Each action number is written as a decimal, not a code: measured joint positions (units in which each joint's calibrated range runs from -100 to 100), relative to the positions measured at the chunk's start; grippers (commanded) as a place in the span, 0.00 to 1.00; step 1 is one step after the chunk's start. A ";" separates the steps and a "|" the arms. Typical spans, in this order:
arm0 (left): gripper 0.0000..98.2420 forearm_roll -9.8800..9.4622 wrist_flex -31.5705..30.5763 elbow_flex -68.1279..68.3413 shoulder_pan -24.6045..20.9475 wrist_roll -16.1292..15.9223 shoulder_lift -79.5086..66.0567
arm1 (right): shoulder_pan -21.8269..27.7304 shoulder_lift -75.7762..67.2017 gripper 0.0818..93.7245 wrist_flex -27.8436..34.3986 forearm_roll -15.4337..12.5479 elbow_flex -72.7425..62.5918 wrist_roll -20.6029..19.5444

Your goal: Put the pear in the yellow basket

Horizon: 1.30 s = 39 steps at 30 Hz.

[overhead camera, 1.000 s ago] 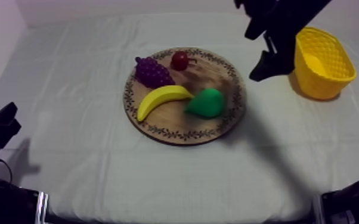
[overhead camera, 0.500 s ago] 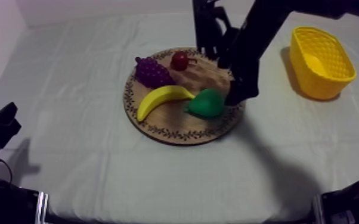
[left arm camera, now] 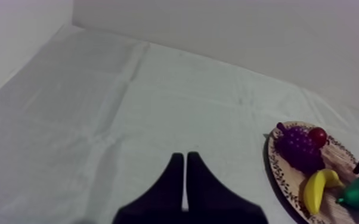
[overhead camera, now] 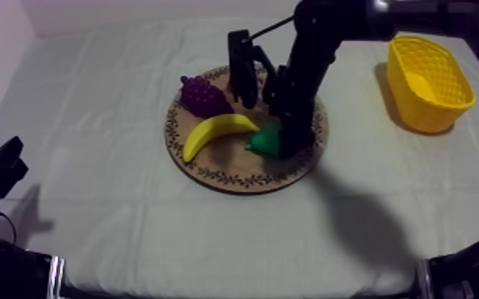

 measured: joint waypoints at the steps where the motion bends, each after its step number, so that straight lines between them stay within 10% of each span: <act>1: 0.00 0.00 0.00 0.00 0.00 0.00 0.00 | -0.05 0.74 0.86 0.07 0.00 -0.24 0.00; 18: 0.00 0.00 0.00 0.00 0.00 0.00 0.00 | 1.57 5.89 0.42 -0.63 -1.90 -2.63 2.12; 39: 0.00 0.00 0.00 0.00 0.00 0.00 0.00 | 9.50 -26.94 0.37 13.77 -3.88 0.32 -2.76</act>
